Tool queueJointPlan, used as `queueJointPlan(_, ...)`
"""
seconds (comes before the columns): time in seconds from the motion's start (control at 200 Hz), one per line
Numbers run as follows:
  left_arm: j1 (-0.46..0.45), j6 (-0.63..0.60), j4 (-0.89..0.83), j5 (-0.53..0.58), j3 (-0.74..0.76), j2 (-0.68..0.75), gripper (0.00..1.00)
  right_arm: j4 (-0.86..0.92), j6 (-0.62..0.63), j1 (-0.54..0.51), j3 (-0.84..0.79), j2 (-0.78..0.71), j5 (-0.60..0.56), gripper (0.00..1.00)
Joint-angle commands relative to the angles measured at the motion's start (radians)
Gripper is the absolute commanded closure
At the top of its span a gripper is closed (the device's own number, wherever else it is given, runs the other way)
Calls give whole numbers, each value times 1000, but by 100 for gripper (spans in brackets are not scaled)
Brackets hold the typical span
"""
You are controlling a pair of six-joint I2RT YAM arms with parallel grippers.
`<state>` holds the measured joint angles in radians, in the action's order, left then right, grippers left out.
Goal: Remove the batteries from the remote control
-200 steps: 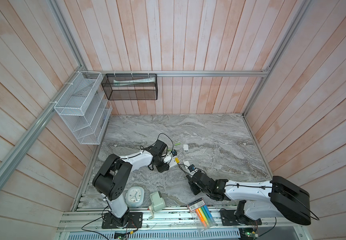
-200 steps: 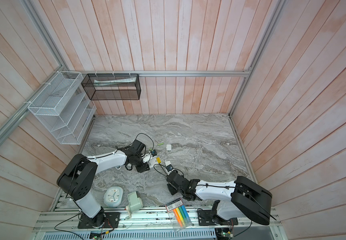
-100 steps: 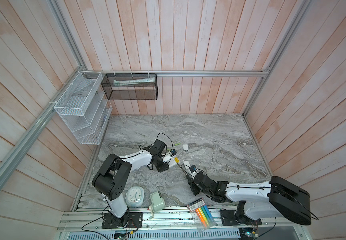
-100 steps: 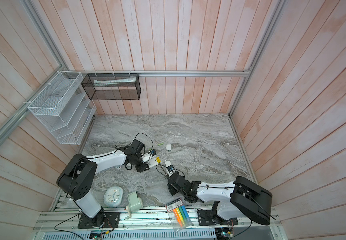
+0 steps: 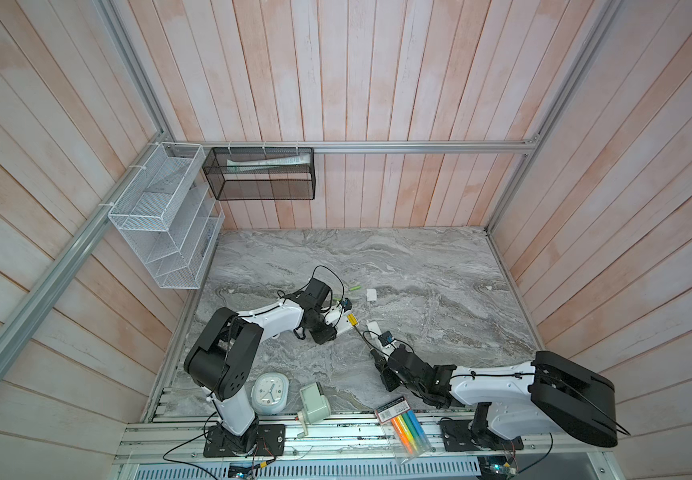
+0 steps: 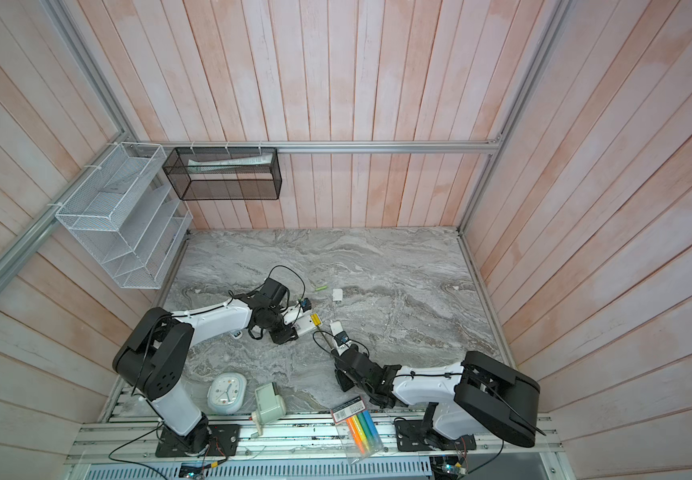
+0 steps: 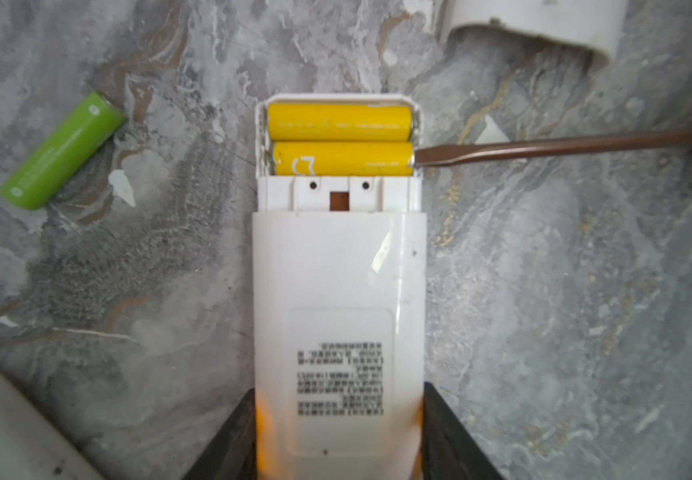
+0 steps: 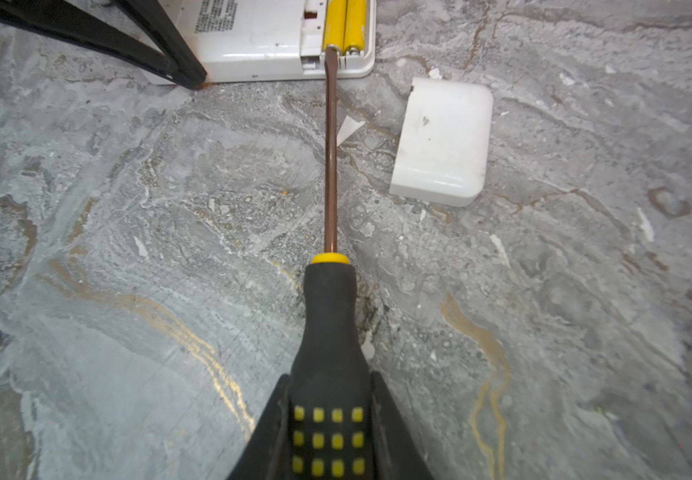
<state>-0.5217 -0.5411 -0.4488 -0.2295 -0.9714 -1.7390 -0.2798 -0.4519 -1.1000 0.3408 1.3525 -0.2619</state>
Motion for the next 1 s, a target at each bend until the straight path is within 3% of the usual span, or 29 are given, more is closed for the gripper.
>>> queueJointPlan(0.0, 2, -21, -105, -32, 8, -23, 50, -63, -5, 2, -2, 17, -59, 100)
queueJointPlan(0.995, 22, -3, -117, -27, 6, -14, 50, -110, -3, -3, -4, 31, -89, 100)
